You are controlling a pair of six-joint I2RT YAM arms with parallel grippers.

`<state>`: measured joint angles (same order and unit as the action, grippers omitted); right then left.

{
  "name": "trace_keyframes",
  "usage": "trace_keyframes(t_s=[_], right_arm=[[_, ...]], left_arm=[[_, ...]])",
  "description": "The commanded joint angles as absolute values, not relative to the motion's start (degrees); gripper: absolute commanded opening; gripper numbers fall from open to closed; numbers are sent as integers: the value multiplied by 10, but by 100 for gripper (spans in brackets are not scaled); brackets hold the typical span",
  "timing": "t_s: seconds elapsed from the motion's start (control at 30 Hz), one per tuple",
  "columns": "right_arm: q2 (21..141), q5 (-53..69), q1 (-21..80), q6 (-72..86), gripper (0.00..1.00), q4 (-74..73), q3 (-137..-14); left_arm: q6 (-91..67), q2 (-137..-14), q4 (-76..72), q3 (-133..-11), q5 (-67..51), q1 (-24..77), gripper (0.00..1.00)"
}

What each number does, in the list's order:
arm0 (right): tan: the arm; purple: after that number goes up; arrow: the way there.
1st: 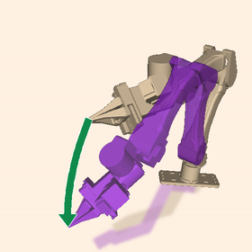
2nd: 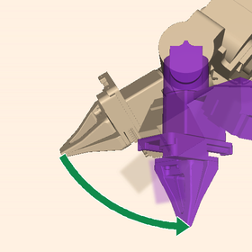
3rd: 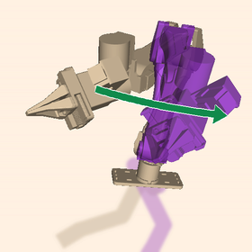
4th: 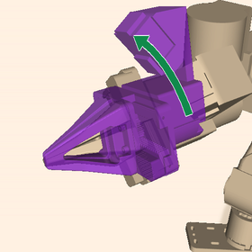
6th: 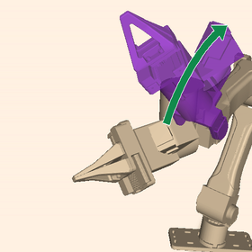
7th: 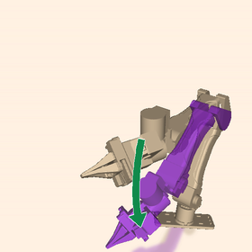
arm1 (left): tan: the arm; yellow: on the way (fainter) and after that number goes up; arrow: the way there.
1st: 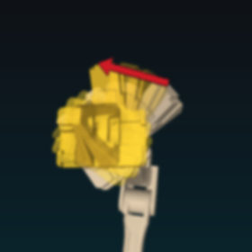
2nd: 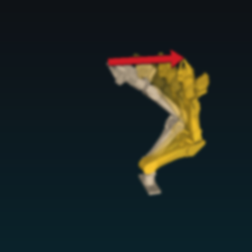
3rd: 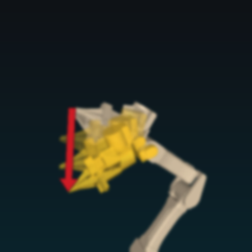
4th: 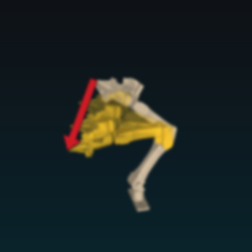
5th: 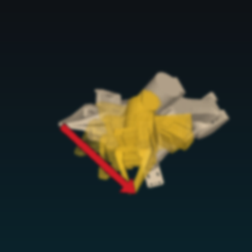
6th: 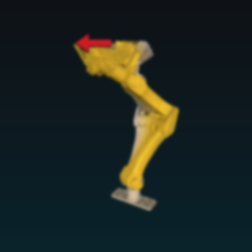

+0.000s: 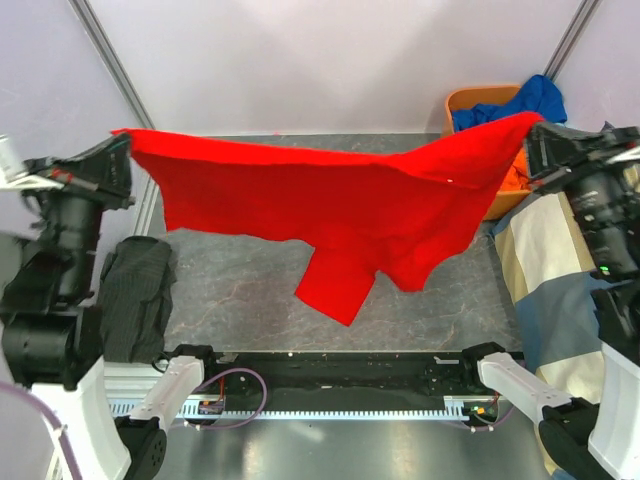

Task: Fold and stack the t-shirts
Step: Flatten out the tshirt

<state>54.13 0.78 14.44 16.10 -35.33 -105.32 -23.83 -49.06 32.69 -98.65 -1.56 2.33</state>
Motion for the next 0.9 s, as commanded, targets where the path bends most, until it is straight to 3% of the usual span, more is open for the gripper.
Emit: trace_keyframes(t_s=[0.0,0.2,0.4,0.57,0.67,0.87], right_arm=[[555,-20,146,144,0,-365,-1113],[553,-28,145,150,0,-359,-1097],[566,-45,146,170,0,-281,-950],[698,-72,144,154,0,-167,-887],[842,-52,128,139,0,-123,-988],[1094,23,110,160,0,-192,-1407]], left_arm=[[-192,-493,374,-1048,-2,21,2],[-192,-496,371,-1025,-2,21,2],[-203,-532,270,-900,-2,21,2],[-203,-683,151,-870,-2,21,2],[-201,-831,141,-980,-7,20,2],[-220,-1079,248,-1371,-47,17,2]])
